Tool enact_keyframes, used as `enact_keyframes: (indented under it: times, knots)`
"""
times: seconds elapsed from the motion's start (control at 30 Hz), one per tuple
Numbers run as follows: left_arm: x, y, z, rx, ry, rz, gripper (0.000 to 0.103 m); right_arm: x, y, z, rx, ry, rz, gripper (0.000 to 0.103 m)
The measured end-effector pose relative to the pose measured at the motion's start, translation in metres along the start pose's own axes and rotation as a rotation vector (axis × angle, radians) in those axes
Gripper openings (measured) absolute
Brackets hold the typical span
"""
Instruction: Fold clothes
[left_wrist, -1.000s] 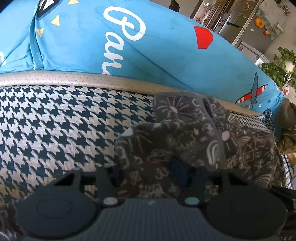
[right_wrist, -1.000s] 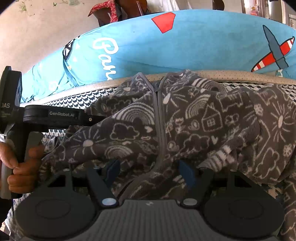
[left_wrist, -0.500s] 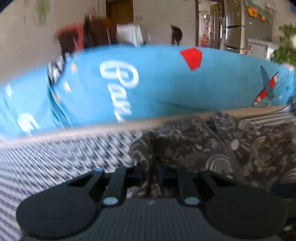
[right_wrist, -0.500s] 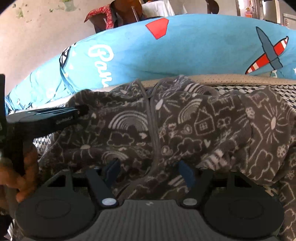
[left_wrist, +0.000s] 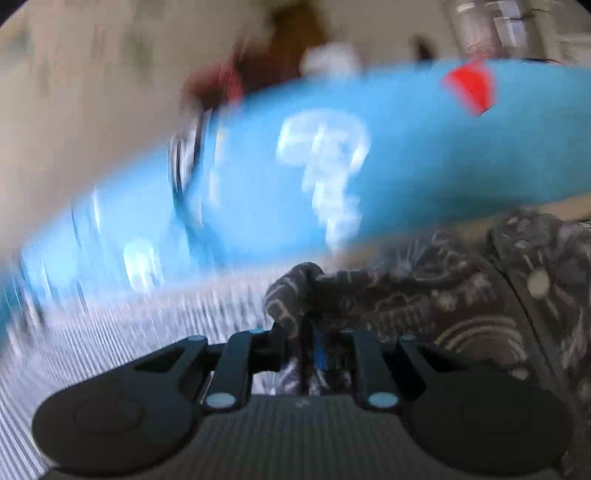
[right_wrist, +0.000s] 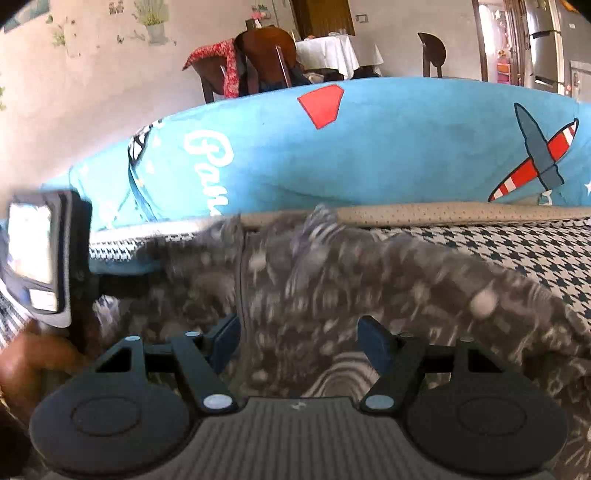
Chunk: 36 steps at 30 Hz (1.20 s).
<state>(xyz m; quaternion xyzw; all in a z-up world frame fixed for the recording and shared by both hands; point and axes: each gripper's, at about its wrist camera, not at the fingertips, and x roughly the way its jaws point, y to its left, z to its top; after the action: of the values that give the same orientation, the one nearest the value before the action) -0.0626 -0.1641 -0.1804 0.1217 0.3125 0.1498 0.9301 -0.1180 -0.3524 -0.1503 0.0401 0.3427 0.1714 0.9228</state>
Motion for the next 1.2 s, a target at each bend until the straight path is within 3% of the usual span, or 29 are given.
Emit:
enact_keyframes:
  times: [0.1, 0.2, 0.33, 0.53, 0.6, 0.73, 0.87, 1.07, 1.2]
  knots:
    - [0.006, 0.018, -0.001, -0.113, 0.068, -0.031, 0.043, -0.004, -0.007, 0.012, 0.009, -0.048, 0.020, 0.071]
    - [0.013, 0.036, -0.001, -0.225, 0.137, -0.063, 0.049, -0.005, -0.016, 0.023, 0.035, -0.097, 0.043, 0.071]
    - [0.020, 0.059, -0.002, -0.368, 0.222, -0.103, 0.049, 0.004, -0.029, 0.035, 0.056, -0.131, 0.041, 0.071]
    - [0.008, 0.058, 0.005, -0.353, 0.190, -0.105, 0.059, 0.025, -0.038, 0.048, 0.076, -0.143, 0.090, 0.071]
    - [0.007, 0.056, 0.005, -0.349, 0.194, -0.114, 0.066, 0.037, -0.039, 0.053, 0.070, -0.130, 0.089, 0.071]
    - [0.005, 0.052, 0.006, -0.327, 0.189, -0.135, 0.067, 0.059, -0.036, 0.061, 0.052, -0.110, 0.111, 0.071]
    - [0.009, 0.046, 0.004, -0.303, 0.198, -0.136, 0.078, 0.084, -0.030, 0.067, 0.031, -0.076, 0.096, 0.071]
    - [0.015, 0.031, 0.000, -0.245, 0.214, -0.149, 0.085, 0.121, -0.028, 0.057, 0.048, -0.011, 0.095, 0.071]
    - [0.020, 0.020, -0.005, -0.199, 0.230, -0.149, 0.094, 0.130, -0.028, 0.050, 0.023, -0.037, 0.093, 0.069]
